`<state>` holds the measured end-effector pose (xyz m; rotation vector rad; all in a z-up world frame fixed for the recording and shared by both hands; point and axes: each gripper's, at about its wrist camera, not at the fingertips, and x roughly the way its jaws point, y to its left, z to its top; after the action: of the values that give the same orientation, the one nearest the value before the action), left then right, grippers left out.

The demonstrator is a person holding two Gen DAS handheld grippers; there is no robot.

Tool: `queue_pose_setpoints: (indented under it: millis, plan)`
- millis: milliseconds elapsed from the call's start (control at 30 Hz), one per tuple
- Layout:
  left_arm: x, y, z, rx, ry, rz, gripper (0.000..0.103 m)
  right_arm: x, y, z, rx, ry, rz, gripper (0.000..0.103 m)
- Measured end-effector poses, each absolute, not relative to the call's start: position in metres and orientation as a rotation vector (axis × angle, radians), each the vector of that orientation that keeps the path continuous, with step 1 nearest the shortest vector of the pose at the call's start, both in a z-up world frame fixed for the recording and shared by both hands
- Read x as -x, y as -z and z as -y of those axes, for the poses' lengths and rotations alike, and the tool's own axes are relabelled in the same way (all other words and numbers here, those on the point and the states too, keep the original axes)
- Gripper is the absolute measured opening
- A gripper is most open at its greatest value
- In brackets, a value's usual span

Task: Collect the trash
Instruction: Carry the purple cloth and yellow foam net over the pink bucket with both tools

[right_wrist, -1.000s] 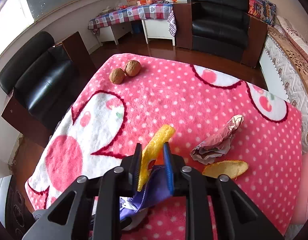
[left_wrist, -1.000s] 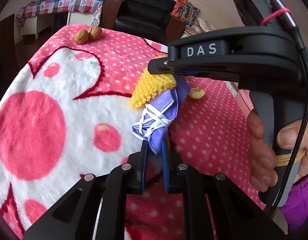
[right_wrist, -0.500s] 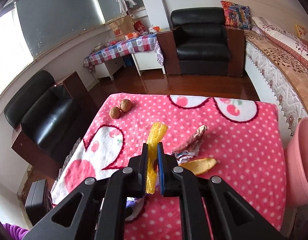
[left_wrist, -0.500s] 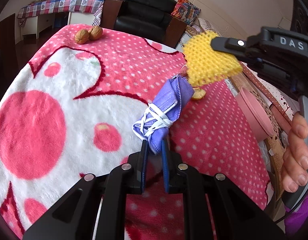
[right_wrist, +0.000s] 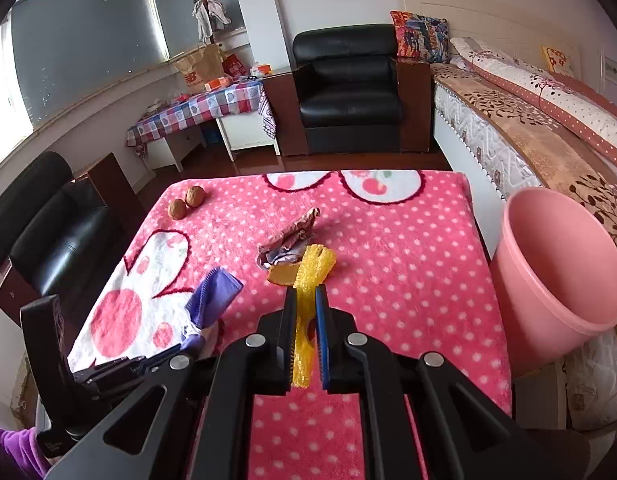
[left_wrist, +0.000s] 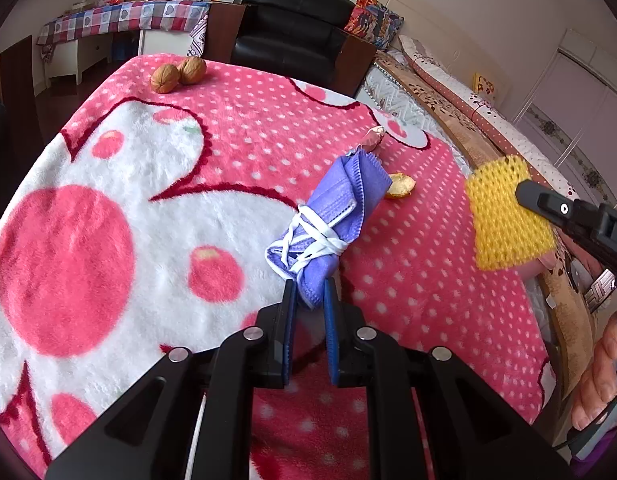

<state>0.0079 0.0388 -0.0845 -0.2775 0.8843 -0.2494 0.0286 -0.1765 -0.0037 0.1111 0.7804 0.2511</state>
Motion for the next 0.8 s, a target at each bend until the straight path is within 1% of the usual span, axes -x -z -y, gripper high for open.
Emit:
queue_pose_setpoints:
  millis: [167,433,800]
  plan:
    - [-0.007,0.084,-0.037,0.266,0.244,-0.883,0.013,-0.012,0.007,0.188,-0.121,-0.213,-0.754,0.009]
    - [-0.005,0.075,-0.035,0.264,0.229,-0.887,0.013,-0.002,-0.002,0.213,-0.156,-0.178,-0.714,0.009]
    - [-0.001,0.019,-0.005,0.248,0.317,-0.780,0.013,0.010,-0.008,0.232,-0.190,-0.152,-0.679,0.009]
